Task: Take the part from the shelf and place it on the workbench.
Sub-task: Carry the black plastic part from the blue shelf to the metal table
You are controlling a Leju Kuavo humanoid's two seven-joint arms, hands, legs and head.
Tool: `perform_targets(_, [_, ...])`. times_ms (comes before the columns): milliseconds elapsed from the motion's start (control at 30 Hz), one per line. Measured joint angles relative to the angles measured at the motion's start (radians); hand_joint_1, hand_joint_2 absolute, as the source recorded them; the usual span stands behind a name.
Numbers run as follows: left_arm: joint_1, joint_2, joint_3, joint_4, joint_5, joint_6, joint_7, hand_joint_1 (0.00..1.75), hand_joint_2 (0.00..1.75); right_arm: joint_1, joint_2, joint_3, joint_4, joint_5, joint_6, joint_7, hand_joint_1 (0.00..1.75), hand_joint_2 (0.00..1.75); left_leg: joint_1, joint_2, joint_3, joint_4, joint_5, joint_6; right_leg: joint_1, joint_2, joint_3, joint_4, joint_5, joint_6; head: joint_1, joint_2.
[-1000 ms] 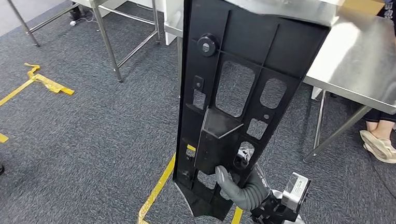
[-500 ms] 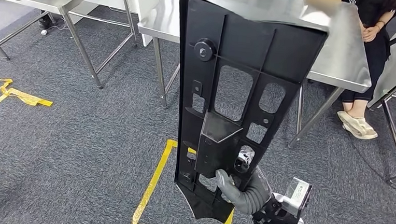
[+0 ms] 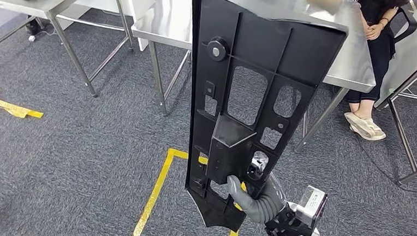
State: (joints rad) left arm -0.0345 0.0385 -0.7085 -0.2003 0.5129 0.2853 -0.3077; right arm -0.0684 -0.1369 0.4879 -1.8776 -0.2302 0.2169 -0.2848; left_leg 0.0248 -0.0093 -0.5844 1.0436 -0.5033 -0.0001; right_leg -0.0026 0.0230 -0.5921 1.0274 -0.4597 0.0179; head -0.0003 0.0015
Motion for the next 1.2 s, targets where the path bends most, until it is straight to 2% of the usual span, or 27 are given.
perform_targets(67, [0.001, 0.000, 0.000, 0.000, 0.000, 0.000, 0.000, 0.00, 1.75, 0.000, 0.000, 0.001, 0.000, 0.002, -0.002, -0.001, 1.75, 1.75, -0.003, 0.003, 0.007, -0.008, 0.002, 0.015, 0.000, 0.000, -0.002, 0.007, 0.002, 0.013, 0.000, 0.000])
perform_targets(133, [0.001, 0.000, 0.000, 0.000, 0.001, 0.001, 0.000, 0.00, 1.75, -0.001, 0.000, 0.001, 0.000, 0.003, -0.003, -0.002, 1.75, 1.75, -0.001, 0.006, 0.018, -0.011, 0.005, 0.027, -0.002, -0.006, -0.022, 0.050, -0.017, 0.017, 0.002, 0.000])
perform_targets(233, [0.001, 0.002, 0.000, 0.000, 0.002, 0.001, 0.000, 0.00, 1.75, 0.000, 0.000, 0.001, 0.000, 0.004, -0.006, -0.002, 1.75, 1.75, -0.002, 0.009, 0.021, -0.011, 0.003, 0.035, -0.006, -0.011, -0.116, 0.228, -0.089, 0.014, 0.007, 0.000])
perform_targets(267, [0.001, 0.002, 0.000, 0.000, 0.002, 0.001, 0.000, 0.00, 1.75, 0.001, 0.000, 0.001, 0.000, 0.004, -0.007, -0.002, 1.75, 1.75, -0.002, 0.011, 0.022, -0.011, 0.001, 0.035, -0.008, -0.011, -0.141, 0.272, -0.102, 0.016, 0.006, 0.000])
perform_targets(300, [0.001, 0.002, 0.000, 0.000, 0.002, 0.001, 0.000, 0.00, 1.75, 0.002, -0.001, 0.001, 0.000, 0.004, -0.008, -0.002, 1.75, 1.75, -0.002, 0.011, 0.024, -0.011, -0.001, 0.034, -0.010, -0.011, -0.149, 0.280, -0.101, 0.022, 0.007, 0.000])
perform_targets(333, [0.001, 0.002, 0.000, 0.000, 0.002, 0.001, 0.000, 0.00, 1.75, 0.002, -0.001, 0.001, 0.000, 0.004, -0.008, -0.002, 1.75, 1.75, -0.001, 0.011, 0.027, -0.011, -0.004, 0.032, -0.012, -0.013, -0.137, 0.248, -0.084, 0.031, 0.007, 0.000])
perform_targets(400, [0.001, 0.001, 0.000, 0.000, 0.002, 0.001, 0.000, 0.00, 1.75, 0.002, -0.002, 0.001, 0.000, 0.004, -0.008, -0.002, 1.75, 1.75, 0.001, 0.011, 0.038, -0.011, -0.012, 0.024, -0.015, -0.020, -0.077, 0.112, -0.026, 0.046, 0.008, 0.000])
perform_targets(433, [0.001, 0.002, 0.000, 0.000, 0.002, 0.001, 0.000, 0.00, 1.75, 0.001, -0.002, 0.001, 0.000, 0.004, -0.008, -0.002, 1.75, 1.75, 0.001, 0.012, 0.042, -0.012, -0.017, 0.018, -0.013, -0.026, -0.053, 0.054, -0.013, 0.043, 0.008, 0.000])
perform_targets(467, [0.001, 0.002, 0.000, 0.000, 0.002, 0.001, 0.000, 0.00, 1.75, 0.001, -0.002, 0.001, 0.000, 0.004, -0.008, -0.002, 1.75, 1.75, 0.001, 0.012, 0.045, -0.014, -0.021, 0.012, -0.010, -0.030, -0.035, 0.019, -0.007, 0.035, 0.009, 0.000])
perform_targets(533, [0.002, 0.003, 0.000, 0.000, 0.002, 0.001, 0.000, 0.00, 1.75, 0.002, -0.002, 0.001, 0.001, 0.004, -0.009, -0.002, 1.75, 1.75, -0.001, 0.015, 0.053, -0.014, -0.023, -0.001, -0.004, -0.030, -0.025, 0.004, -0.011, 0.011, 0.010, 0.000])
perform_targets(600, [0.002, 0.002, 0.000, 0.000, 0.002, 0.001, 0.000, 0.00, 1.75, 0.003, -0.002, 0.001, 0.000, 0.005, -0.010, -0.003, 1.75, 1.75, 0.002, 0.018, 0.053, 0.006, -0.027, -0.010, -0.010, -0.024, -0.005, -0.002, -0.006, -0.005, 0.009, 0.000])
perform_targets(633, [0.001, 0.002, 0.000, 0.000, 0.002, 0.001, 0.000, 0.00, 1.75, 0.002, -0.001, 0.001, 0.000, 0.005, -0.010, -0.003, 1.75, 1.75, 0.003, 0.018, 0.042, 0.032, -0.033, -0.012, -0.012, -0.023, 0.007, -0.003, -0.011, -0.013, 0.008, 0.000])
perform_targets(667, [0.000, 0.002, 0.000, 0.000, 0.002, 0.001, 0.000, 0.00, 1.75, 0.002, 0.000, 0.001, 0.000, 0.006, -0.011, -0.003, 1.75, 1.75, 0.004, 0.017, 0.014, 0.082, -0.047, -0.013, -0.013, -0.022, 0.017, -0.005, -0.016, -0.022, 0.007, 0.000])
perform_targets(733, [0.001, 0.001, 0.000, 0.000, 0.002, 0.001, -0.001, 0.00, 1.75, 0.004, 0.001, 0.001, 0.000, 0.007, -0.012, -0.003, 1.75, 1.75, 0.003, 0.014, -0.070, 0.206, -0.091, -0.015, -0.007, -0.020, 0.030, -0.005, -0.028, -0.036, 0.006, 0.000])
perform_targets(767, [0.002, 0.001, 0.000, 0.000, 0.002, 0.001, -0.001, 0.00, 1.75, 0.006, 0.002, 0.001, 0.000, 0.008, -0.013, -0.002, 1.75, 1.75, 0.003, 0.013, -0.112, 0.254, -0.110, -0.016, -0.004, -0.018, 0.036, -0.005, -0.035, -0.040, 0.006, 0.000])
perform_targets(800, [0.004, 0.001, 0.000, 0.001, 0.002, 0.002, 0.000, 0.00, 1.75, 0.009, 0.002, 0.001, 0.000, 0.009, -0.013, -0.002, 1.75, 1.75, 0.002, 0.012, -0.138, 0.269, -0.114, -0.014, -0.001, -0.015, 0.044, -0.005, -0.042, -0.041, 0.006, 0.000])
perform_targets(833, [0.005, 0.001, 0.000, 0.001, 0.002, 0.002, 0.000, 0.00, 1.75, 0.011, 0.002, 0.001, 0.000, 0.010, -0.014, -0.002, 1.75, 1.75, 0.001, 0.011, -0.146, 0.249, -0.097, -0.011, 0.002, -0.012, 0.054, -0.005, -0.050, -0.041, 0.006, 0.000])
perform_targets(867, [0.005, 0.002, 0.000, 0.001, 0.002, 0.002, 0.000, 0.00, 1.75, 0.012, 0.003, 0.001, 0.000, 0.011, -0.014, -0.002, 1.75, 1.75, -0.001, 0.011, -0.137, 0.200, -0.061, -0.005, 0.004, -0.009, 0.066, -0.005, -0.059, -0.040, 0.006, 0.000])
perform_targets(900, [0.005, 0.002, 0.000, 0.001, 0.002, 0.002, 0.000, 0.00, 1.75, 0.012, 0.003, 0.001, 0.000, 0.011, -0.014, -0.002, 1.75, 1.75, -0.005, 0.010, -0.118, 0.134, -0.011, 0.003, 0.004, -0.008, 0.076, -0.005, -0.068, -0.039, 0.006, 0.000])
perform_targets(933, [0.006, 0.003, 0.000, 0.002, 0.002, 0.002, 0.000, 0.00, 1.75, 0.012, 0.003, 0.001, 0.000, 0.012, -0.014, -0.002, 1.75, 1.75, -0.010, 0.008, -0.101, 0.079, 0.023, 0.010, 0.007, -0.006, 0.088, -0.005, -0.077, -0.035, 0.006, 0.000])
perform_targets(967, [0.006, 0.004, 0.000, 0.003, 0.002, 0.002, 0.000, 0.00, 1.75, 0.012, 0.003, 0.001, 0.001, 0.012, -0.014, -0.002, 1.75, 1.75, -0.015, 0.005, -0.088, 0.042, 0.036, 0.017, 0.009, -0.004, 0.093, -0.006, -0.087, -0.030, 0.006, 0.000])
perform_targets(1033, [0.007, 0.005, -0.001, 0.004, 0.002, 0.003, 0.000, 0.00, 1.75, 0.014, 0.003, 0.002, 0.001, 0.013, -0.014, -0.002, 1.75, 1.75, -0.022, 0.000, -0.074, 0.019, 0.029, 0.027, 0.013, 0.000, 0.108, -0.001, -0.093, -0.014, 0.007, 0.000])
perform_targets(1100, [0.008, 0.004, -0.001, 0.004, 0.003, 0.003, 0.000, 0.00, 1.75, 0.014, 0.002, 0.002, 0.001, 0.014, -0.014, -0.002, 1.75, 1.75, -0.021, 0.001, -0.045, 0.003, 0.037, 0.037, 0.012, -0.001, 0.113, 0.019, -0.093, -0.001, 0.007, 0.000])
perform_targets(1133, [0.008, 0.003, 0.000, 0.005, 0.003, 0.003, 0.000, 0.00, 1.75, 0.013, 0.002, 0.001, 0.000, 0.013, -0.014, -0.003, 1.75, 1.75, -0.019, 0.002, -0.029, -0.004, 0.040, 0.043, 0.011, -0.003, 0.102, 0.045, -0.096, 0.004, 0.009, 0.000])
perform_targets(1200, [0.006, 0.003, 0.000, 0.005, 0.004, 0.004, 0.000, 0.00, 1.75, 0.011, 0.002, 0.001, 0.000, 0.013, -0.014, -0.003, 1.75, 1.75, -0.017, 0.004, 0.000, -0.016, 0.032, 0.050, 0.006, -0.008, 0.042, 0.138, -0.118, 0.009, 0.012, 0.000])
